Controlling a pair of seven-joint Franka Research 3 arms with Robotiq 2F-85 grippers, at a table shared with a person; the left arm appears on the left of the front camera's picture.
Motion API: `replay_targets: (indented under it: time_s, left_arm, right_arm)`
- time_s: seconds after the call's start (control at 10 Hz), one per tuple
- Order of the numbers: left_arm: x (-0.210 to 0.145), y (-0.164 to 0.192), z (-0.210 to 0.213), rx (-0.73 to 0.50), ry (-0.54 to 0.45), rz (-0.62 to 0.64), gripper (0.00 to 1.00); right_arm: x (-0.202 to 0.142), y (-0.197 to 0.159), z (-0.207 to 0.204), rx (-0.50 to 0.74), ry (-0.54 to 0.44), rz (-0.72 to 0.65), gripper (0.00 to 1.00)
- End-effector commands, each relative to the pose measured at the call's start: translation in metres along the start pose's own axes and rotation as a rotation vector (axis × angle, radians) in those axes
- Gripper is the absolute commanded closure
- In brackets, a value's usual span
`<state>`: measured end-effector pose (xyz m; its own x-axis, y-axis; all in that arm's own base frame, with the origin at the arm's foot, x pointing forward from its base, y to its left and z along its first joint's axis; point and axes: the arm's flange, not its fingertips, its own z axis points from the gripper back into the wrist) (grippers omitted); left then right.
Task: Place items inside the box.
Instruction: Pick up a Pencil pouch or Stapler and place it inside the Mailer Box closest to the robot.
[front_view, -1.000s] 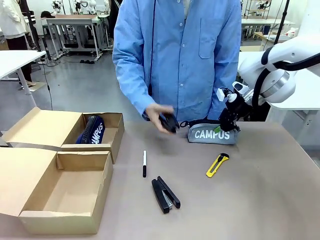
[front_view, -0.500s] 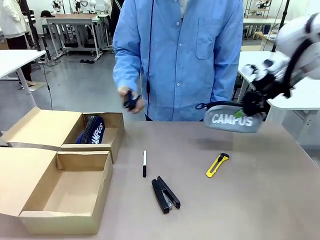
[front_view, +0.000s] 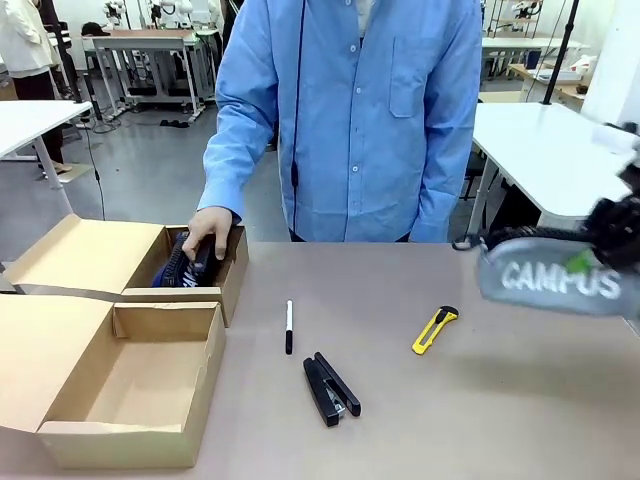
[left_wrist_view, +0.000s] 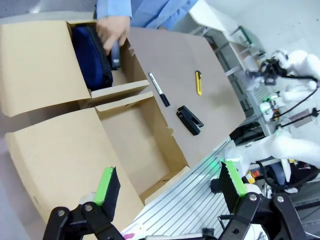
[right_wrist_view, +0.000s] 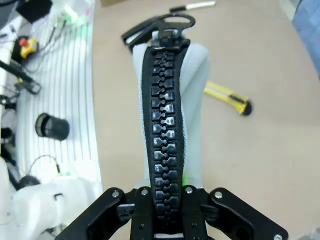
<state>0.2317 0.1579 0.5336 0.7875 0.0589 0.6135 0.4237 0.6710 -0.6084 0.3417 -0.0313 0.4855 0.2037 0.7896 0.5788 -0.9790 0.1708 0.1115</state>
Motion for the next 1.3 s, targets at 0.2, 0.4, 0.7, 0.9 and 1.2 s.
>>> replay_targets:
  time_s: [0.2,0.4,0.7,0.9,1.2]
  left_arm:
    - [0.001,-0.002,-0.003,-0.019,-0.012,-0.019,0.00]
    - [0.001,-0.002,-0.003,-0.019,-0.012,-0.019,0.00]
    - [0.001,-0.002,-0.003,-0.019,-0.012,-0.019,0.00]
    - [0.001,-0.002,-0.003,-0.019,-0.012,-0.019,0.00]
    - [0.001,-0.002,-0.003,-0.019,-0.012,-0.019,0.00]
  right_arm:
    - [-0.009,0.028,-0.009,-0.007,0.020,0.013,1.00]
    - [-0.009,0.028,-0.009,-0.007,0.020,0.013,1.00]
    - [0.064,0.049,-0.079,0.059,-0.029,-0.057,0.92]
    - [0.140,0.096,-0.138,0.005,-0.116,-0.312,0.92]
    - [0.208,0.150,-0.215,-0.086,-0.120,-0.482,0.92]
